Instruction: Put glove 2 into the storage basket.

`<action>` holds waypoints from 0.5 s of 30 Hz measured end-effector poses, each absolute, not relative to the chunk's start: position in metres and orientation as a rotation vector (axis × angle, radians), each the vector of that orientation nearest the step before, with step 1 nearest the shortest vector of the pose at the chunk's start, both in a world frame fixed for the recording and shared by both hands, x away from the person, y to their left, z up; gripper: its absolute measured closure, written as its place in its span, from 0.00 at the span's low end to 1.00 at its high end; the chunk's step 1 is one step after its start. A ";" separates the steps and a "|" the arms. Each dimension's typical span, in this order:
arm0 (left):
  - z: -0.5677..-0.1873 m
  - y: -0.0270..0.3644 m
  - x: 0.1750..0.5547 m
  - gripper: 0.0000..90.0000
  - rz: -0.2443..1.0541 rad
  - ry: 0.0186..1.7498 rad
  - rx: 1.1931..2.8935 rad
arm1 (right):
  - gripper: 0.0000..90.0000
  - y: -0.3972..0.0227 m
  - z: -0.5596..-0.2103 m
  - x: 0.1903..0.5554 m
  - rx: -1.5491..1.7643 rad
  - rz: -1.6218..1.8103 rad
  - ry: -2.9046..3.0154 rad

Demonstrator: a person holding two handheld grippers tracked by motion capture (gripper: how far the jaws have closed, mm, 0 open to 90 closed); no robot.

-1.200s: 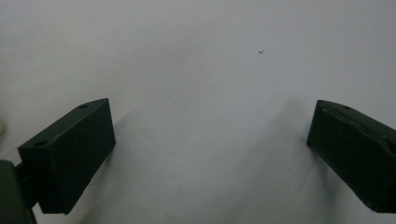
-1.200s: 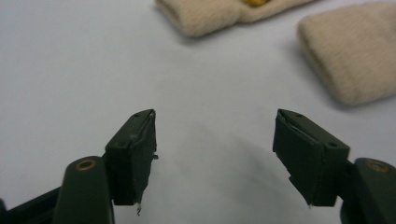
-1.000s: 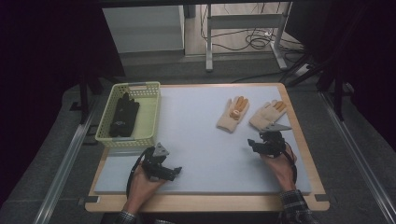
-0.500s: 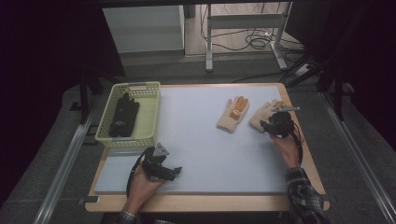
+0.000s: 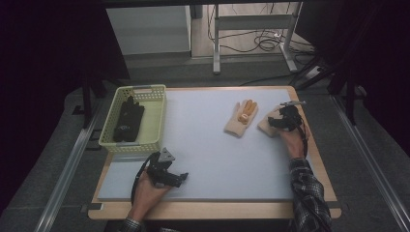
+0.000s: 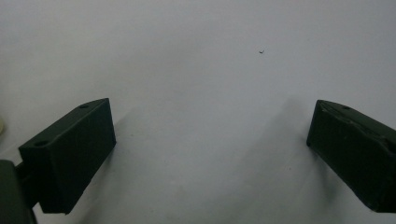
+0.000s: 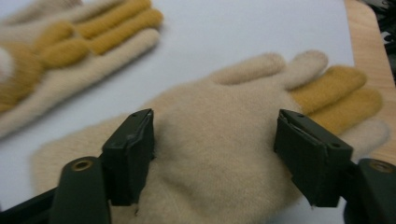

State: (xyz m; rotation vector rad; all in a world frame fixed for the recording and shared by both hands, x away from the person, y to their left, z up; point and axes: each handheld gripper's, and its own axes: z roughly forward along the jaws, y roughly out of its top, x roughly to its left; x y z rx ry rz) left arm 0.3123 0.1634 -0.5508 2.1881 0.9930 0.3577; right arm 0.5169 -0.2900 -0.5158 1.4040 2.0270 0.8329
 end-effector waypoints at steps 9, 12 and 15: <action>-0.551 0.164 0.312 0.02 0.358 0.993 2.187 | 0.69 -0.294 -0.517 0.511 1.452 0.850 2.041; -0.551 0.164 0.312 0.02 0.358 0.993 2.187 | 0.69 -0.295 -0.516 0.507 1.441 0.871 2.051; -0.551 0.163 0.312 0.02 0.358 0.995 2.183 | 0.69 -0.294 -0.512 0.500 1.420 0.896 2.053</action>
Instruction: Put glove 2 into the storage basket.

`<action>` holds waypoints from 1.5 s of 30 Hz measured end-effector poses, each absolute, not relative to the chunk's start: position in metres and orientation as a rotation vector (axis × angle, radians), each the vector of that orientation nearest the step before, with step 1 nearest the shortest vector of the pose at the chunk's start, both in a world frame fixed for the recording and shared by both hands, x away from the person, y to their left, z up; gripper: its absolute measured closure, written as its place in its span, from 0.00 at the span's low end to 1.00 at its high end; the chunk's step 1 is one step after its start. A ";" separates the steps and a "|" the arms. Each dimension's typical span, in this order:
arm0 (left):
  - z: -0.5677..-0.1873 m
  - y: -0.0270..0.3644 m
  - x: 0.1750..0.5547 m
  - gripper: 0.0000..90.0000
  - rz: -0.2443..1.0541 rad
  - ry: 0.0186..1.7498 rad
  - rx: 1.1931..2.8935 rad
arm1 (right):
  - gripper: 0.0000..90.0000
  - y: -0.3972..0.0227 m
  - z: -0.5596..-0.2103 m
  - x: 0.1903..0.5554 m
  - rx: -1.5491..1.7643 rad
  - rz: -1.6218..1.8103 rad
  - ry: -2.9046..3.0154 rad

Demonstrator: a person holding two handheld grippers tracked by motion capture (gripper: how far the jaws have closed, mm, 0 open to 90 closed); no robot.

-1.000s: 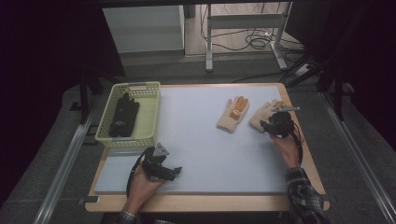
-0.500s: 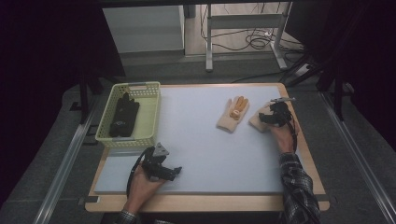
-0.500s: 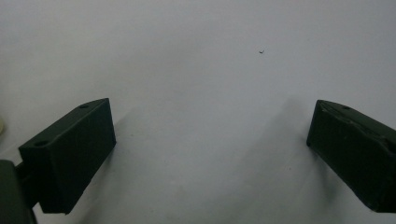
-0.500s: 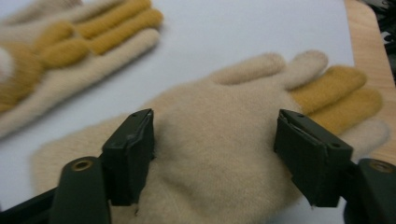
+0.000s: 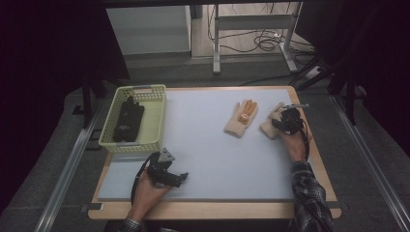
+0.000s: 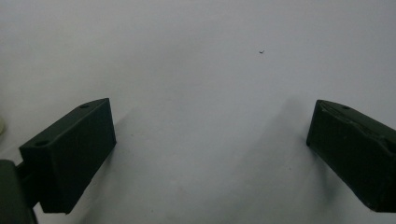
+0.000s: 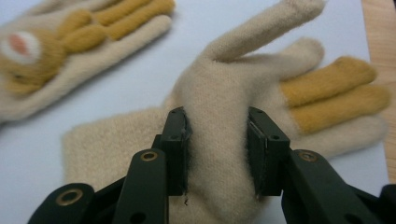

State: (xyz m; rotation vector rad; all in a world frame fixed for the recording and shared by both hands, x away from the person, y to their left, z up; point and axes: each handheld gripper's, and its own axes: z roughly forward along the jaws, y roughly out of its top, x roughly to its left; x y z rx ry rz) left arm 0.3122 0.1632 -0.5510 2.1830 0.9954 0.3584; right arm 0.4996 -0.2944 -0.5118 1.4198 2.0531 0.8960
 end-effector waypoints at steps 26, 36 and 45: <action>-0.551 0.163 0.312 0.02 0.361 0.995 2.184 | 0.69 -0.236 -0.470 0.400 1.049 1.155 2.265; -0.551 0.164 0.312 0.02 0.363 0.993 2.185 | 0.69 -0.177 -0.475 0.370 0.865 1.186 2.436; -0.551 0.163 0.312 0.02 0.361 0.995 2.184 | 0.69 -0.140 -0.506 0.363 0.789 1.137 2.567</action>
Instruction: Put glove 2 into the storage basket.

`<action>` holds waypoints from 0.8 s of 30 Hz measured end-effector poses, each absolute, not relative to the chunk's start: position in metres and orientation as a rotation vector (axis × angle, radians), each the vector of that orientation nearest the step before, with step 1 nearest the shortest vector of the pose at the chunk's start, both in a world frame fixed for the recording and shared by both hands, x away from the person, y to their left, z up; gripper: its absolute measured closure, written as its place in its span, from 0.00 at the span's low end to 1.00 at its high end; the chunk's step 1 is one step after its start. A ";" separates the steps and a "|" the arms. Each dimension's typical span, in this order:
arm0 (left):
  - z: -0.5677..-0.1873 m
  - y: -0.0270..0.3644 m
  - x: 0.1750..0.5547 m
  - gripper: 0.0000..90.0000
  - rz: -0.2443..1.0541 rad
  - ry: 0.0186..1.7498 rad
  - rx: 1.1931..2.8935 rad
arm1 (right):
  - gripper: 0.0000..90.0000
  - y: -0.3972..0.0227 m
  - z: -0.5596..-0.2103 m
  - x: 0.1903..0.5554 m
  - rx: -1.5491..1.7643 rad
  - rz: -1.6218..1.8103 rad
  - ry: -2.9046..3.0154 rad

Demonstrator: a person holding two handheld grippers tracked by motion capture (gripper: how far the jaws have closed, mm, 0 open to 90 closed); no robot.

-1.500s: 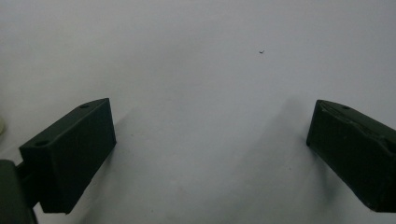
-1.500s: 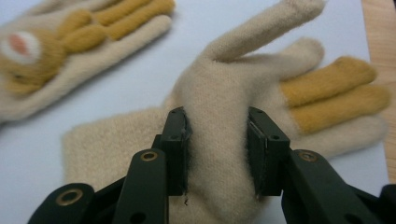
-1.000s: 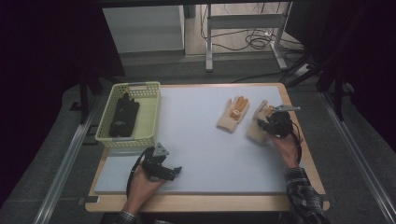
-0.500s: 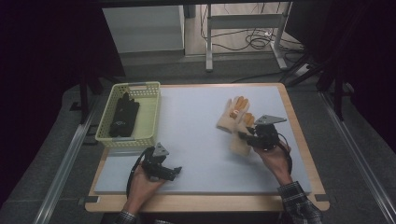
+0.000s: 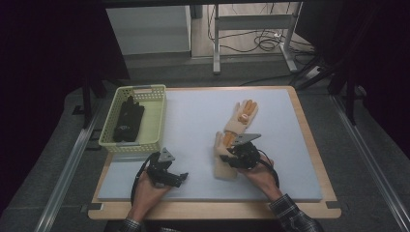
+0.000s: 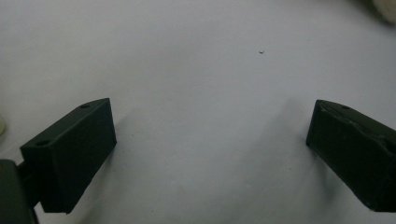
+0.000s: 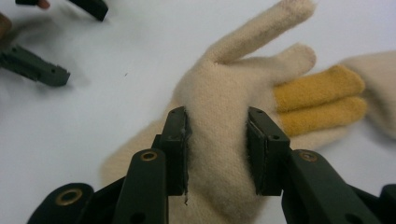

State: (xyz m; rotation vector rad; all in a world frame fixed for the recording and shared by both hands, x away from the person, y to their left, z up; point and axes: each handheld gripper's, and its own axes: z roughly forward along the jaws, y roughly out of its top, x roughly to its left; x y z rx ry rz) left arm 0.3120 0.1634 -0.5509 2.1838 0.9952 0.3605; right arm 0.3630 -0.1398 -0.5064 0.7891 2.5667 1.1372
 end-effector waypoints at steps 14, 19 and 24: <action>-0.551 0.163 0.312 0.02 0.360 0.996 2.184 | 0.37 -0.143 -0.510 0.369 0.821 1.172 2.547; -0.551 0.163 0.312 0.02 0.360 0.996 2.183 | 0.38 -0.157 -0.510 0.379 0.883 1.169 2.512; -0.551 0.163 0.312 0.02 0.360 0.996 2.183 | 0.39 -0.171 -0.507 0.395 0.949 1.150 2.447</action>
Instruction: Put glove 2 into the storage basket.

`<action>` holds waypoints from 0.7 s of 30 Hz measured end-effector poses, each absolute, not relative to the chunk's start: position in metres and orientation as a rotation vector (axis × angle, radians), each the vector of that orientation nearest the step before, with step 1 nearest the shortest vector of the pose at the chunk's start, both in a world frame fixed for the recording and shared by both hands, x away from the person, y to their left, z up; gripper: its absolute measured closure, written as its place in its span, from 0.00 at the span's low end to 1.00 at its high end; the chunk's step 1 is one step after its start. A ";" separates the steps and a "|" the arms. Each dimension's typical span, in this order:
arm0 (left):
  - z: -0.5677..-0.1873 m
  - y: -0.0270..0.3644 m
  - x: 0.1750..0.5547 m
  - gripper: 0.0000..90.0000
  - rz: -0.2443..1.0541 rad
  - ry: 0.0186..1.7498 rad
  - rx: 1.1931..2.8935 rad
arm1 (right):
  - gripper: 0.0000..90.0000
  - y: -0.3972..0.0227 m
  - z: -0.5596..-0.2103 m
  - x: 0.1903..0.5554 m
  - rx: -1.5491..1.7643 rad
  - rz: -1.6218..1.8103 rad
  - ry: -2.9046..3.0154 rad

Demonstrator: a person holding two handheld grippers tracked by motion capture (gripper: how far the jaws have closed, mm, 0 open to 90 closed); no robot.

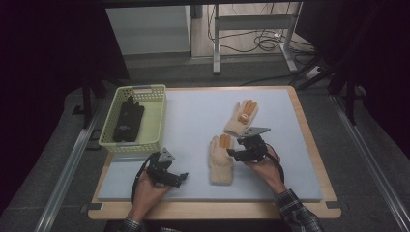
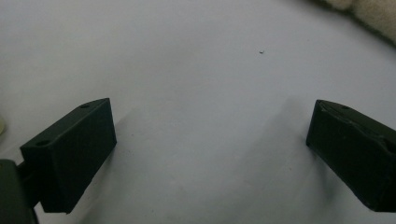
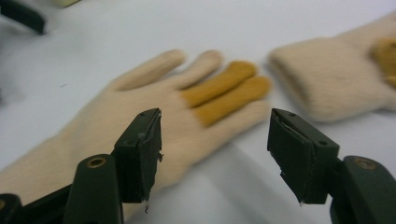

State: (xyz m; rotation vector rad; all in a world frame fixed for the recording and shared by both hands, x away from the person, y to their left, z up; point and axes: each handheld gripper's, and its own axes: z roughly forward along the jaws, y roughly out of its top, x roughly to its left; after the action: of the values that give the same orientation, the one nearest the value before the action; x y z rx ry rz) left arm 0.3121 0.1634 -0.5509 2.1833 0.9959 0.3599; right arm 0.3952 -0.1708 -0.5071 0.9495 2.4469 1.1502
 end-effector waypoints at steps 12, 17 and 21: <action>-0.551 0.163 0.312 0.02 0.360 0.996 2.183 | 0.39 -0.190 -0.500 0.444 1.088 1.113 2.295; -0.551 0.164 0.312 0.02 0.359 0.994 2.186 | 0.40 -0.192 -0.501 0.464 1.125 1.071 2.275; -0.551 0.164 0.312 0.02 0.359 0.994 2.186 | 0.42 -0.191 -0.501 0.479 1.137 1.057 2.257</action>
State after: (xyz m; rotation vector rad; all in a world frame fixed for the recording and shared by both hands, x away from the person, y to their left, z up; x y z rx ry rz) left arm 0.3122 0.1637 -0.5508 2.1860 0.9942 0.3592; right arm 0.4793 -0.1907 -0.5012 1.1372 2.2573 1.0566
